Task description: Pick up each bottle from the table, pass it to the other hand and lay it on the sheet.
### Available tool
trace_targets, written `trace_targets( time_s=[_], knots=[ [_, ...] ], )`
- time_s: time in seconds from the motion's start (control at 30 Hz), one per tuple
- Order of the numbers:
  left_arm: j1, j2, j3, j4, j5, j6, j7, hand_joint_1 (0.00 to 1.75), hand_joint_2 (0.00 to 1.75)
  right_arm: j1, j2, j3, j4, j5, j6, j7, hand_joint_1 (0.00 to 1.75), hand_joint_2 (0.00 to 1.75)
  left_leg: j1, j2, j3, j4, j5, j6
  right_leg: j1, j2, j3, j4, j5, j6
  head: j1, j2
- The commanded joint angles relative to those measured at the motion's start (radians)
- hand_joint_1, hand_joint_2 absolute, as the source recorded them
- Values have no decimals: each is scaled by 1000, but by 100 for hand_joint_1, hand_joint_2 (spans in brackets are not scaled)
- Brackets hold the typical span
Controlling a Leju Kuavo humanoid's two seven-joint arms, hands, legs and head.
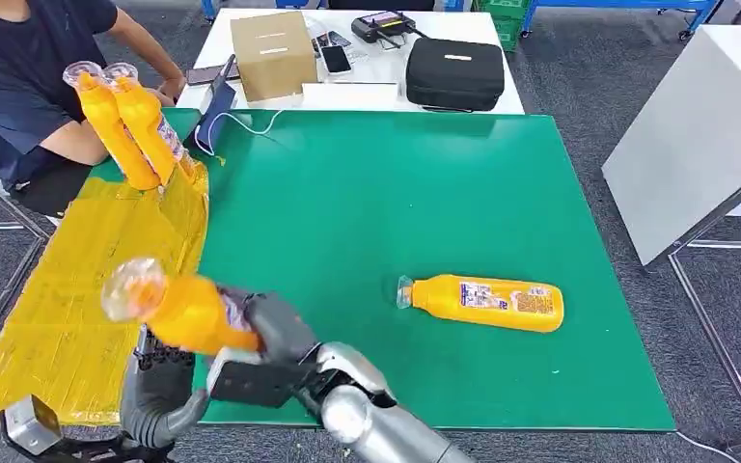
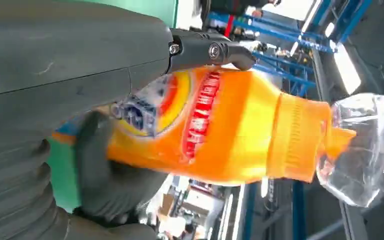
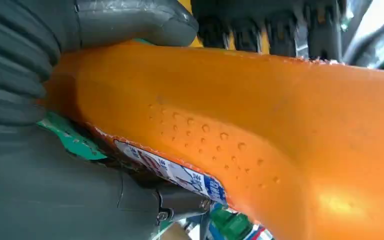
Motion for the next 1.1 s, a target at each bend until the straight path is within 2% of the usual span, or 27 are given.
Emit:
trace_targets(
  time_s=[0.03, 0.9, 0.93, 1.1],
  knots=[
    [-53, -2, 8, 37, -23, 1, 3, 0, 175, 0, -2, 215, 140, 39, 39, -34, 175, 175, 1, -2, 3, -1, 0, -1, 1, -1, 4, -2, -1, -2, 1, 0],
    [-50, -11, 25, 34, -28, 23, 5, 0, 175, 3, -7, 221, 138, 46, 44, -38, 175, 175, 2, -2, 2, -1, 0, -2, 1, -2, 3, -2, -1, -2, 0, 0],
    [-49, -13, 27, 30, -37, 27, 1, 175, 175, 4, -7, 220, 137, 47, 45, -38, 175, 175, 2, -3, 3, 0, -1, -2, 2, -2, 5, -2, -2, -2, 0, 0],
    [-47, -11, 30, 24, -47, 22, -11, 175, 175, 3, -6, 219, 137, 48, 47, -37, 175, 175, 1, -2, 1, -1, 0, -1, 1, -1, 2, -1, -1, -1, 0, 0]
  ],
)
